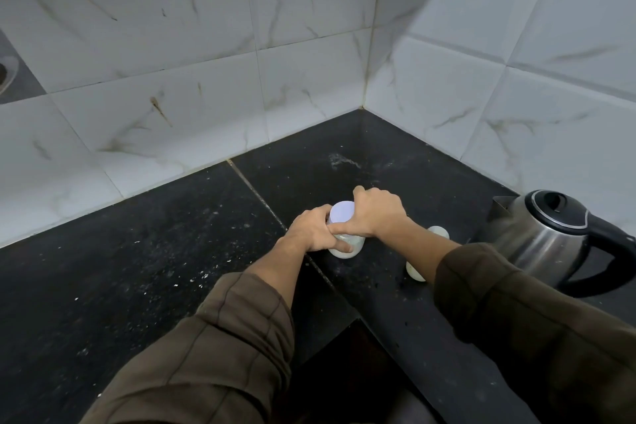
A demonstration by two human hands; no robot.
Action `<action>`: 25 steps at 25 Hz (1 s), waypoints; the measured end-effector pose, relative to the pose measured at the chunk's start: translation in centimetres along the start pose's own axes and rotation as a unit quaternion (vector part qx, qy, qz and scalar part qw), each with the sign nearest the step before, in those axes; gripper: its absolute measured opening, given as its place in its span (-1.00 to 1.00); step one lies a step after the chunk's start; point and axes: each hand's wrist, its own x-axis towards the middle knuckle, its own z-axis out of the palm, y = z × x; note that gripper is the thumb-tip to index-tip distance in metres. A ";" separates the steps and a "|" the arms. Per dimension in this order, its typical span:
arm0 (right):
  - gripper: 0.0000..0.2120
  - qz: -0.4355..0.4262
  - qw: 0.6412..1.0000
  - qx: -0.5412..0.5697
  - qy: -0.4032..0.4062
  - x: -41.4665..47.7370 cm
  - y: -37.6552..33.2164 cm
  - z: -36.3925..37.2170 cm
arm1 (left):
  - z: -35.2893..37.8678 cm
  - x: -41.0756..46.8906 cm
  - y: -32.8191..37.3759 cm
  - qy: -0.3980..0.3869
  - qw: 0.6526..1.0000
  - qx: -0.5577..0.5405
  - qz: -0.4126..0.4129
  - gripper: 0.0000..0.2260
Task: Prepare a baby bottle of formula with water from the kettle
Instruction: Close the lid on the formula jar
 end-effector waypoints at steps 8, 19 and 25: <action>-0.55 -0.046 0.997 0.061 -0.024 0.9 1.1 -2.0 | -0.3 0.4 0.0 0.008 1.000 0.024 0.007 -0.30; -0.34 -0.003 1.000 0.006 0.016 1.0 0.5 -1.3 | -0.3 1.0 0.4 0.017 0.999 0.050 -0.009 -0.30; -0.41 -0.048 0.997 0.013 -0.059 1.1 0.3 -1.1 | -0.5 1.2 0.8 0.006 0.998 0.067 -0.014 -0.30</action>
